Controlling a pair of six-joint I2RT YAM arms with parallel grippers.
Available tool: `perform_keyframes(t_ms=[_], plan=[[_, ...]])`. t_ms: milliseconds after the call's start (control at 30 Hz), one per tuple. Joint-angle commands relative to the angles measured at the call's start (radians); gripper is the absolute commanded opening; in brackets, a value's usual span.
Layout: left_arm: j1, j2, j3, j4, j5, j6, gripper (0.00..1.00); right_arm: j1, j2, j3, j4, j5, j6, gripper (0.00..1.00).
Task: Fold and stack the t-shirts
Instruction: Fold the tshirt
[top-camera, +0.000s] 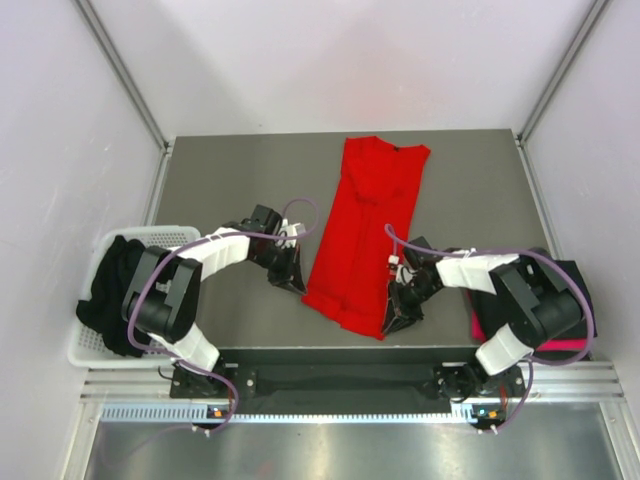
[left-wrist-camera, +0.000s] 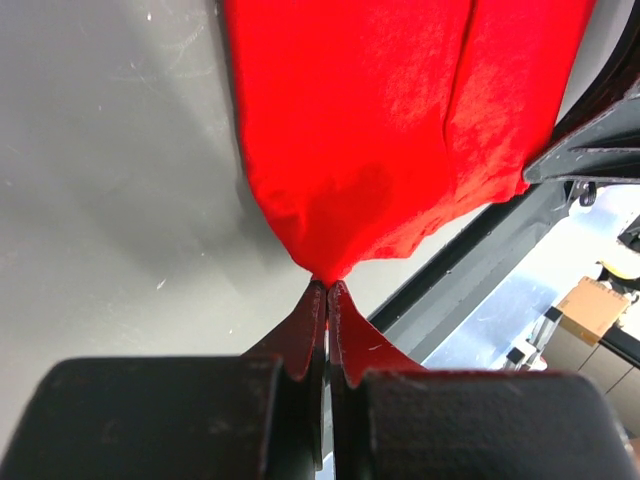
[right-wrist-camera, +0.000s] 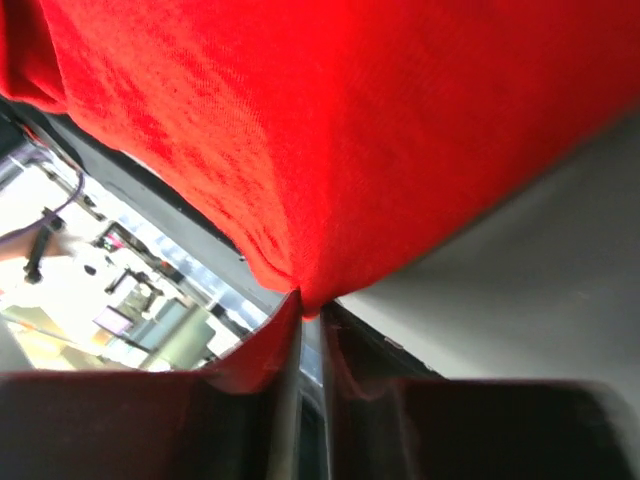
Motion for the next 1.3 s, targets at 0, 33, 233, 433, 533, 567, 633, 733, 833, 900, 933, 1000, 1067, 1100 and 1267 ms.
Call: perform_keyframes(t_ms=[0, 33, 233, 433, 533, 567, 633, 733, 833, 900, 933, 1000, 1067, 1100, 1267], plan=[[0.005, 0.002, 0.040, 0.003, 0.004, 0.022, 0.00, 0.027, 0.017, 0.046, 0.012, -0.028, -0.008, 0.00], [0.005, 0.000, 0.041, 0.002, 0.001, 0.025, 0.00, 0.030, 0.014, 0.056, 0.006, -0.025, -0.018, 0.00], [0.022, -0.040, 0.113, -0.026, -0.039, 0.071, 0.00, -0.010, -0.087, 0.181, -0.095, -0.010, -0.161, 0.00], [0.019, 0.038, 0.333, -0.147, -0.013, 0.171, 0.00, -0.076, -0.196, 0.290, -0.169, 0.024, -0.316, 0.00], [0.017, 0.129, 0.486, -0.224, 0.030, 0.210, 0.00, -0.102, -0.228, 0.290, -0.151, 0.028, -0.321, 0.00], [0.013, 0.184, 0.576, -0.250, 0.033, 0.223, 0.00, -0.121, -0.233, 0.292, -0.144, 0.030, -0.321, 0.00], [0.010, 0.251, 0.650, -0.293, 0.032, 0.247, 0.00, -0.147, -0.229, 0.304, -0.137, 0.036, -0.336, 0.00], [0.010, 0.299, 0.745, -0.302, 0.019, 0.273, 0.00, -0.200, -0.186, 0.355, -0.138, 0.053, -0.383, 0.00], [0.011, 0.353, 0.807, -0.298, 0.018, 0.280, 0.00, -0.251, -0.129, 0.416, -0.131, 0.065, -0.431, 0.00], [0.011, 0.385, 0.834, -0.290, 0.018, 0.275, 0.00, -0.276, -0.068, 0.451, -0.134, 0.070, -0.463, 0.00], [0.011, 0.393, 0.839, -0.281, 0.021, 0.273, 0.00, -0.280, -0.045, 0.488, -0.138, 0.071, -0.472, 0.00], [0.011, 0.411, 0.848, -0.232, 0.012, 0.269, 0.00, -0.303, 0.023, 0.519, -0.140, 0.061, -0.476, 0.00], [0.010, 0.437, 0.870, -0.203, 0.003, 0.266, 0.00, -0.317, 0.057, 0.550, -0.118, 0.053, -0.476, 0.00], [0.010, 0.452, 0.885, -0.195, 0.001, 0.261, 0.00, -0.320, 0.086, 0.557, -0.108, 0.056, -0.471, 0.00], [0.010, 0.541, 0.991, -0.154, -0.013, 0.232, 0.00, -0.334, 0.152, 0.580, -0.020, 0.071, -0.453, 0.00]])
